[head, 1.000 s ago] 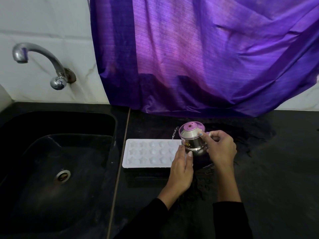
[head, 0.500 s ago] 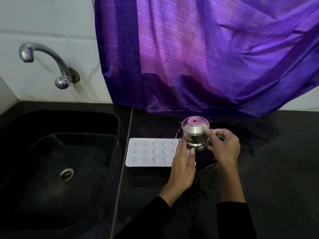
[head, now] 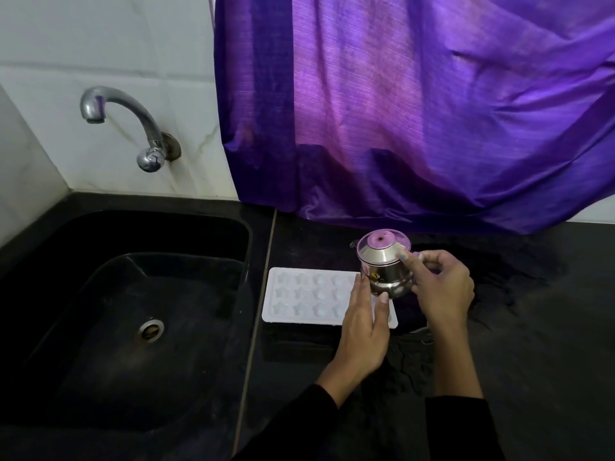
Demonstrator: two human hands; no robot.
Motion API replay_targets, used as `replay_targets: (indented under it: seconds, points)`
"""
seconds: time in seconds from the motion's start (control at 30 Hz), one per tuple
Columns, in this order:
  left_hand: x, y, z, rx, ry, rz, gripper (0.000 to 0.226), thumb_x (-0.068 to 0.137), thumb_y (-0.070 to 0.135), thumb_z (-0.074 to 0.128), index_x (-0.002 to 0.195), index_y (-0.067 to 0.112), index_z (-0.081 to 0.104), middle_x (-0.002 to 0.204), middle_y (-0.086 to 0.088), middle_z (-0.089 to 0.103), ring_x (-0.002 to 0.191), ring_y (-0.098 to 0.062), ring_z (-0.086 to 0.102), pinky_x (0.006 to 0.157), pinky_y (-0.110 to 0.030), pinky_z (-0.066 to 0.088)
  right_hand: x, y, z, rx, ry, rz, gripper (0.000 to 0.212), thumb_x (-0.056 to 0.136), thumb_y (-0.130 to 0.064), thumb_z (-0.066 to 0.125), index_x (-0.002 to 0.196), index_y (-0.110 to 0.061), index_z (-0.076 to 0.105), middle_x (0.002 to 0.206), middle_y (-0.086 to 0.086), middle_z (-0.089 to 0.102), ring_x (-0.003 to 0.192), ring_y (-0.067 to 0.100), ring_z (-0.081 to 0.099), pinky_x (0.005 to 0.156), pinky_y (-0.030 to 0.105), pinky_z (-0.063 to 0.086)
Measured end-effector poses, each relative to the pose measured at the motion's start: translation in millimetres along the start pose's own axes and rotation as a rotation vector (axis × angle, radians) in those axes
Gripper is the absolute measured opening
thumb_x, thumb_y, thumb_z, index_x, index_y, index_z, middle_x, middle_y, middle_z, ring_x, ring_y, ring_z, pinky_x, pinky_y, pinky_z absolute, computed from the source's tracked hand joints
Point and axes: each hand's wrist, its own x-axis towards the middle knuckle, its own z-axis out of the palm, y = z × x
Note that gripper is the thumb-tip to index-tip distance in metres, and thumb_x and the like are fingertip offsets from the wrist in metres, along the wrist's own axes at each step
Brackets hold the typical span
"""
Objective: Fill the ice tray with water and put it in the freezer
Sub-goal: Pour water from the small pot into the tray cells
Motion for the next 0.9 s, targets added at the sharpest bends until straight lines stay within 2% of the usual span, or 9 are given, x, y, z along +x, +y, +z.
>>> replay_targets:
  seconds: [0.23,0.3,0.43,0.63,0.77,0.9]
  points:
    - [-0.4,-3.9,0.7,-0.021,-0.004,-0.017,0.056,0.102,0.039,0.031,0.153,0.024,0.015,0.159,0.006,0.020,0.146,-0.004,0.011,0.121,-0.029,0.013,0.6,-0.2,3.0,-0.095,0.008,-0.017,0.027,0.077,-0.047,0.073,0.079,-0.022,0.063,0.074,-0.006,0.068,0.072,0.017,0.067,0.075,0.046,0.057]
    - [-0.2,-4.9,1.6,-0.023,-0.003,-0.028,0.056,0.102,0.040,0.031,0.153,0.024,0.016,0.158,0.005,0.022,0.146,-0.005,0.014,0.121,-0.031,0.015,0.9,-0.4,2.1,-0.108,0.003,-0.010,0.028,0.078,-0.047,0.073,0.081,-0.021,0.064,0.075,-0.006,0.068,0.073,0.018,0.068,0.073,0.039,0.055]
    - [0.6,-7.6,4.0,-0.005,-0.002,-0.055,0.063,0.097,0.052,0.028,0.152,0.025,0.017,0.158,0.004,0.025,0.146,-0.009,0.018,0.119,-0.039,0.020,-0.9,-3.2,-0.1,-0.130,0.000,-0.003,0.029,0.079,-0.047,0.072,0.082,-0.020,0.063,0.077,-0.003,0.069,0.072,0.019,0.067,0.060,0.025,0.039]
    - [0.5,-7.7,2.8,0.001,0.003,-0.047,0.065,0.095,0.055,0.027,0.152,0.025,0.018,0.157,0.005,0.027,0.145,-0.007,0.019,0.119,-0.038,0.021,-3.6,-5.1,2.0,-0.145,0.007,-0.013,0.027,0.079,-0.046,0.072,0.083,-0.020,0.063,0.078,-0.003,0.068,0.074,0.016,0.064,0.067,0.029,0.042]
    - [0.4,-6.7,1.3,-0.002,-0.009,-0.060,0.062,0.098,0.050,0.029,0.153,0.023,0.017,0.158,0.003,0.024,0.146,-0.007,0.016,0.120,-0.037,0.018,-4.5,-7.5,2.7,-0.144,0.003,-0.007,0.027,0.079,-0.045,0.072,0.082,-0.020,0.062,0.078,-0.003,0.067,0.073,0.013,0.062,0.064,0.028,0.039]
    - [-0.5,-4.0,-1.5,0.000,-0.023,-0.051,0.057,0.102,0.039,0.031,0.153,0.020,0.013,0.160,0.003,0.016,0.147,-0.006,0.008,0.120,-0.025,0.011,-4.1,-5.6,3.9,-0.132,0.015,0.002,0.029,0.078,-0.048,0.073,0.081,-0.021,0.063,0.077,-0.004,0.068,0.077,0.017,0.066,0.073,0.035,0.050]
